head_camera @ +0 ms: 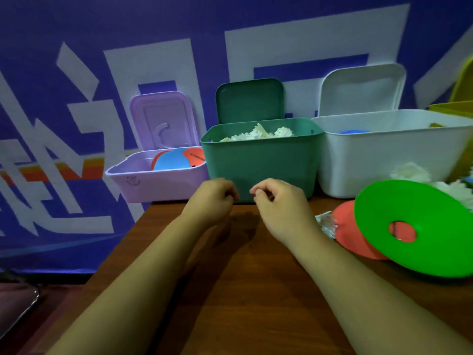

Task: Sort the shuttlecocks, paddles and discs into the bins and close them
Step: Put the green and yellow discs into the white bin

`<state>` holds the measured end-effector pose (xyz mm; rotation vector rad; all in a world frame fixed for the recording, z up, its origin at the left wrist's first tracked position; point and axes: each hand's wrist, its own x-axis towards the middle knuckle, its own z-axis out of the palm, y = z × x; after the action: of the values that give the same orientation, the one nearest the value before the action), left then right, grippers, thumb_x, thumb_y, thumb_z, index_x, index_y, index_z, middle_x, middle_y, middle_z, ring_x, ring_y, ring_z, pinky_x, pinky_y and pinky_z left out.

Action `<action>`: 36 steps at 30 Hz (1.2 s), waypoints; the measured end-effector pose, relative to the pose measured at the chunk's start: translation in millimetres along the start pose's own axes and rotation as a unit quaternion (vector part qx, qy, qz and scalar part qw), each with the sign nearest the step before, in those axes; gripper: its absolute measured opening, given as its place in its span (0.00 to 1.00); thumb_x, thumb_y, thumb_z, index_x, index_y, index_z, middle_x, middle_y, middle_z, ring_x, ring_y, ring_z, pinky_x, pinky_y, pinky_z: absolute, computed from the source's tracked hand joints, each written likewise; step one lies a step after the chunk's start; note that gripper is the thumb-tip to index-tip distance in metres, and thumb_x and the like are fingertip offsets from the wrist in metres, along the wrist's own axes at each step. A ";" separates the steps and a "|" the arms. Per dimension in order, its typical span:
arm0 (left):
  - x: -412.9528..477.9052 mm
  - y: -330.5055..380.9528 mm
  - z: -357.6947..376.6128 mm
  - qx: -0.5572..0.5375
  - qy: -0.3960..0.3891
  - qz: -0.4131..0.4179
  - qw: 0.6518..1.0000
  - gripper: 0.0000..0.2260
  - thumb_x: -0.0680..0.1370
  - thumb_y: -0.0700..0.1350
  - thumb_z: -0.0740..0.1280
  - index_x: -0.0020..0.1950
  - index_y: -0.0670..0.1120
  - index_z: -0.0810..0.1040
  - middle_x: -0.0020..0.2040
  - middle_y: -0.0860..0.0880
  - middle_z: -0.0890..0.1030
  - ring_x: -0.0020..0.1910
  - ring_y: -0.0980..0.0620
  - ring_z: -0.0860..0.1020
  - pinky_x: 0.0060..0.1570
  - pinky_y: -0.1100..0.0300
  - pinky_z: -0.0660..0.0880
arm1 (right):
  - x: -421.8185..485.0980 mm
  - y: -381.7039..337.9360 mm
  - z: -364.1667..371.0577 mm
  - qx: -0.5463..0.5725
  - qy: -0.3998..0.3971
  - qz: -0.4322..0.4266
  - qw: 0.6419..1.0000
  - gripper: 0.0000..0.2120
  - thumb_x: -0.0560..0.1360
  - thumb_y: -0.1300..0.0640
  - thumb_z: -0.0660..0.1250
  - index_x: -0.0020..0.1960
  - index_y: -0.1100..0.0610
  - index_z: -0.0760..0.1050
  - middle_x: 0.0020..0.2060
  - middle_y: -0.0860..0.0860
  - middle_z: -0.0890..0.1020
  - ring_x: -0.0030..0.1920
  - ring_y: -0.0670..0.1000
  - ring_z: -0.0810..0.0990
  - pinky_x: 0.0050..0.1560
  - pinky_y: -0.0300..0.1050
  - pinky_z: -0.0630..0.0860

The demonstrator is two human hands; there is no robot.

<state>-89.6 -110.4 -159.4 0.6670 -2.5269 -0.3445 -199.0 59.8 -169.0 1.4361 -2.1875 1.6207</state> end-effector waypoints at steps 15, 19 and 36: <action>3.7 221.9 100.0 -0.119 -0.032 0.051 0.991 0.21 0.78 0.52 0.73 0.64 0.41 0.74 0.57 0.42 0.79 0.56 0.43 0.79 0.52 0.54 0.73 | -96.0 61.6 -191.5 -0.160 0.241 0.021 0.957 0.07 0.81 0.60 0.65 0.52 0.52 0.81 0.48 0.46 0.79 0.42 0.42 0.78 0.47 0.41 0.75; -3.3 234.2 122.9 -0.113 -0.036 0.010 0.993 0.16 0.79 0.48 0.73 0.59 0.41 0.72 0.58 0.39 0.78 0.56 0.38 0.78 0.51 0.51 0.72 | -122.6 90.4 -214.9 -0.193 0.215 0.091 0.953 0.09 0.83 0.57 0.62 0.60 0.51 0.78 0.53 0.45 0.78 0.46 0.45 0.76 0.46 0.46 0.73; -17.9 214.1 111.1 -0.253 0.080 -0.020 0.964 0.04 0.84 0.45 0.68 0.54 0.46 0.74 0.41 0.55 0.76 0.38 0.62 0.73 0.33 0.59 0.66 | -137.5 102.3 -216.2 -0.071 0.236 0.160 0.956 0.15 0.88 0.46 0.53 0.45 0.48 0.69 0.36 0.50 0.75 0.35 0.54 0.76 0.33 0.53 0.69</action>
<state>-218.4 92.9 -183.7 0.5151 -2.1448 -0.8773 -289.1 315.5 -220.1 0.5907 -2.2552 1.6344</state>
